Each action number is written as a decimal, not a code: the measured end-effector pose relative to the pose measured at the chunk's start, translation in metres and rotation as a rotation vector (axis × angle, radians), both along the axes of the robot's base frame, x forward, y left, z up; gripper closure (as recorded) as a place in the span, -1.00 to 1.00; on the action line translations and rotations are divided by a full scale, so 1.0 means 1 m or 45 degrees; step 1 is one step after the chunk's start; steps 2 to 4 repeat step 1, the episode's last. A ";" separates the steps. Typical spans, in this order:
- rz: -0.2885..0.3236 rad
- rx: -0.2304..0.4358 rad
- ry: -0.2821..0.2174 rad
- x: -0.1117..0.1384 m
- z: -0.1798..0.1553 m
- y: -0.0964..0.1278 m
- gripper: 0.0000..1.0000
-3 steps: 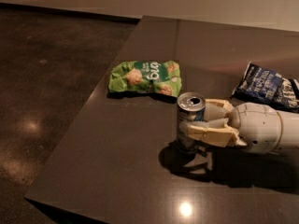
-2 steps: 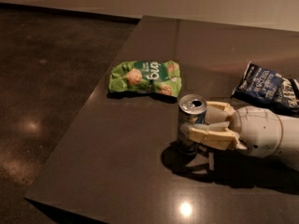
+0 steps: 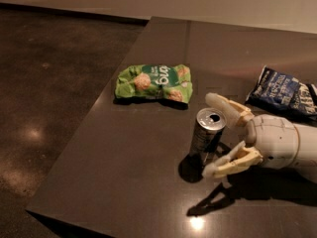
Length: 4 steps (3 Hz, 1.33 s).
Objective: Place redbull can upright
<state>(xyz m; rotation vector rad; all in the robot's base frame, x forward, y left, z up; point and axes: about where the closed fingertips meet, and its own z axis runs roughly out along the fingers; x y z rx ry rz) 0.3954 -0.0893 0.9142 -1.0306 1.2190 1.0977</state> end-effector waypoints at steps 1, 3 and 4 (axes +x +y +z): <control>0.000 0.000 0.000 0.000 0.000 0.000 -1.00; 0.000 0.000 0.000 0.000 0.000 0.000 -1.00; 0.000 0.000 0.000 0.000 0.000 0.000 -1.00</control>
Offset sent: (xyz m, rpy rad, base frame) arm 0.0000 0.0000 0.0000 0.0000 0.0000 0.0000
